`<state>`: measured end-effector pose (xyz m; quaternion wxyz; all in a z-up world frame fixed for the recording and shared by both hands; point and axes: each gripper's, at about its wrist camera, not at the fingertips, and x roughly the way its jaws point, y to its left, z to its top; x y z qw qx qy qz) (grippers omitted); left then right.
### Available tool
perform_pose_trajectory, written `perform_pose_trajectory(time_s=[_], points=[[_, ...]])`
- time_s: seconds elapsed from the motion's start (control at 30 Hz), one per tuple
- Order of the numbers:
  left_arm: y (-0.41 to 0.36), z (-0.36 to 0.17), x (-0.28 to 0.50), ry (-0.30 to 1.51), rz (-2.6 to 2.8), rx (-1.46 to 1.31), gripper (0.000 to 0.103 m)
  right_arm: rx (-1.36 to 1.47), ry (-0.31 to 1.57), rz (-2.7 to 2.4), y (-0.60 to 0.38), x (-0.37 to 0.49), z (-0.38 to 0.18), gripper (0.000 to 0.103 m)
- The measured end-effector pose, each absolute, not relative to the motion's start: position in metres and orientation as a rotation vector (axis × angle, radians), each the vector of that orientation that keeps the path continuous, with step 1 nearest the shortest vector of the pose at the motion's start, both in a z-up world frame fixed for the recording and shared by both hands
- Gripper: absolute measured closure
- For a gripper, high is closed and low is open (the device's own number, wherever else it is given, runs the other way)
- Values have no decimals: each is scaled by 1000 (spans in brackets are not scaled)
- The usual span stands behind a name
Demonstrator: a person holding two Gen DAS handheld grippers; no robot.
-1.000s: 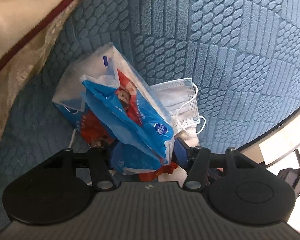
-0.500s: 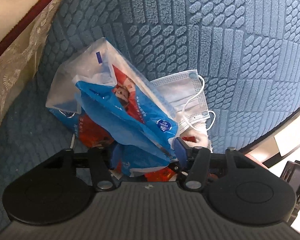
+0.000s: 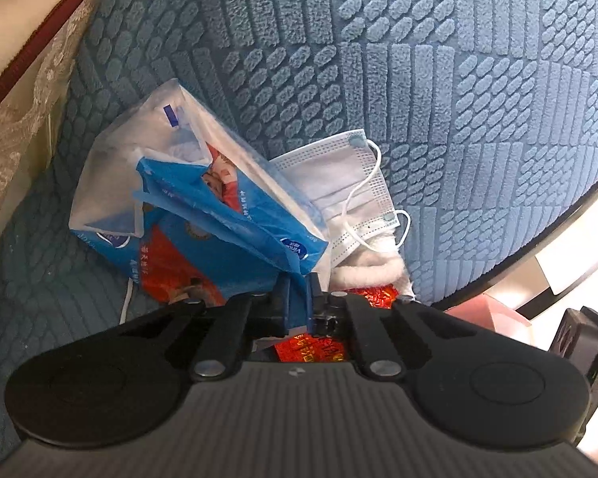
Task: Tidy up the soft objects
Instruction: 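Close the right gripper on the red foil candy while the left gripper closes on the blue bag, then lift the red foil candy with the right gripper while the left gripper opens off the blue bag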
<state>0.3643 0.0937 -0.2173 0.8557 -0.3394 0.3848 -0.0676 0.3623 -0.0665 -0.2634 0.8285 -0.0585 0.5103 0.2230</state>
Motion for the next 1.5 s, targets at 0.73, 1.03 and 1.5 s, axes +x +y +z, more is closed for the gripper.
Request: perform_pose_trajectory(time_s=[0.73, 1.03, 1.5], points=[[90, -183, 300, 843, -166, -615, 98, -76, 1088, 423, -97, 304, -191, 74], [84, -167, 257, 839, -147, -569, 98, -65, 1078, 410, -109, 274, -172, 74], [61, -169, 211, 850, -146, -553, 100, -85, 1095, 409, -122, 215, -152, 74]])
